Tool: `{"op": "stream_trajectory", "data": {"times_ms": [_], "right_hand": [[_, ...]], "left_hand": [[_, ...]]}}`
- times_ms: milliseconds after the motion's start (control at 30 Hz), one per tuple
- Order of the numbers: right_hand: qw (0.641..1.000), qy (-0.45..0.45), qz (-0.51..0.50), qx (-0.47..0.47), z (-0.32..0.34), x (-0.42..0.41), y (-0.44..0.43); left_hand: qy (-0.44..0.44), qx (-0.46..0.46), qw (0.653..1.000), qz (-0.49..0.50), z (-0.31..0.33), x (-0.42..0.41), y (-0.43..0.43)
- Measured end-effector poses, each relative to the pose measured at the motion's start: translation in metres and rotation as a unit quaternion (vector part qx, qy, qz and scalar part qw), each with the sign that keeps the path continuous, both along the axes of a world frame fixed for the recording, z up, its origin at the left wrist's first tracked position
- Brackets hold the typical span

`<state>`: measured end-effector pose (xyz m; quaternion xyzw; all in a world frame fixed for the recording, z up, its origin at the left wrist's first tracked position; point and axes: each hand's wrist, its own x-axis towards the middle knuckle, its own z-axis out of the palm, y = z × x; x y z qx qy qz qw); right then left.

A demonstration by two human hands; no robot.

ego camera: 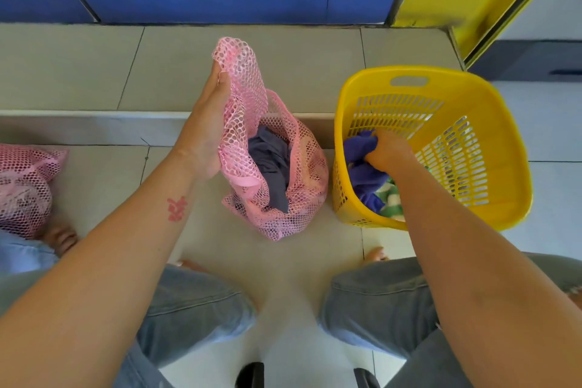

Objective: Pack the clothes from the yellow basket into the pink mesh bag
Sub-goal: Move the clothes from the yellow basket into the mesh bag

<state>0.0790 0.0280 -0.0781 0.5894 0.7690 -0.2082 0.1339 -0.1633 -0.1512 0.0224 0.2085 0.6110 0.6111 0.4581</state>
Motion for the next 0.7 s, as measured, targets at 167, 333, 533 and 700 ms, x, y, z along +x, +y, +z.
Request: {"op": "stream_trajectory", "data": {"times_ms": [167,333,533,700], "right_hand": [[0.962,0.237,-0.109,0.077,0.073,0.004,-0.004],[0.920,0.379,-0.070,0.075,0.159,-0.014,-0.018],[0.895,0.443,0.043,-0.017,0.203,-0.066,-0.058],[0.897,0.433,0.030,-0.089,0.140,-0.123,-0.103]], "left_hand": [[0.010,-0.002,1.000,-0.008,0.009,0.002,-0.015],[0.024,0.010,1.000,-0.017,0.014,-0.008,-0.029],[0.032,0.018,0.999,-0.008,0.015,-0.021,-0.036],[0.002,0.038,0.999,-0.018,0.016,-0.019,-0.032]]}}
